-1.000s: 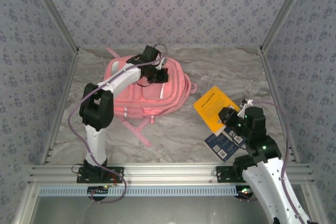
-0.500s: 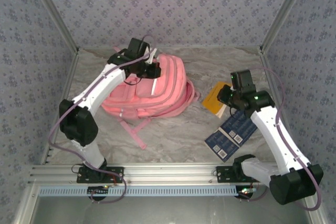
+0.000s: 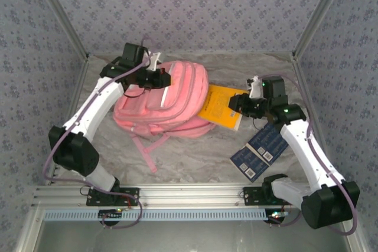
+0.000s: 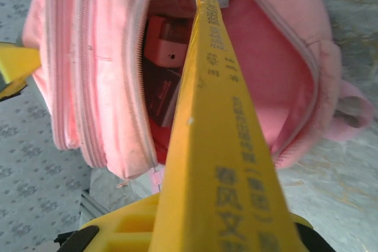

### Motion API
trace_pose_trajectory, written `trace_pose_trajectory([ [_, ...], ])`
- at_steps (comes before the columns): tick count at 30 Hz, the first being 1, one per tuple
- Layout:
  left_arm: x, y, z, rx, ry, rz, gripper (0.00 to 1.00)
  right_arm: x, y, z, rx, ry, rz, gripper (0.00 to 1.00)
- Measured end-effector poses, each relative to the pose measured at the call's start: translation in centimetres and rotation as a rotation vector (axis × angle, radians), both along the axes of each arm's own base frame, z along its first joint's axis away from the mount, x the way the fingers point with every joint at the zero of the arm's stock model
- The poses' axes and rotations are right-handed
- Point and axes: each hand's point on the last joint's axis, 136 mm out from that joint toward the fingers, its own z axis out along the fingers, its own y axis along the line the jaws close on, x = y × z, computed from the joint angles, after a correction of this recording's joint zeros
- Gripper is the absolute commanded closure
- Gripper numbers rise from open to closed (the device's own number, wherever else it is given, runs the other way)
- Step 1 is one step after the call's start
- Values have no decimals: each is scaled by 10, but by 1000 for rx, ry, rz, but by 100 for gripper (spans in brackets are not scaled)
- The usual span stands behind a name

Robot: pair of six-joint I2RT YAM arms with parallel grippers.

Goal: Pack the student bag

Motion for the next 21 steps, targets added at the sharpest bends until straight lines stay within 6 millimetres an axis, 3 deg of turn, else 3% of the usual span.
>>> trace_pose_trajectory([
  [5, -11, 6, 17, -52, 21, -31, 100, 1, 28, -10, 138, 8, 15, 100],
  [10, -25, 5, 25, -115, 71, -94, 100, -5, 78, 17, 207, -45, 104, 100],
  [15, -31, 14, 42, -193, 87, -118, 100, 4, 115, 33, 239, -72, 146, 100],
  [21, -39, 21, 61, -265, 74, -145, 100, 18, 131, 10, 202, -24, 109, 100],
])
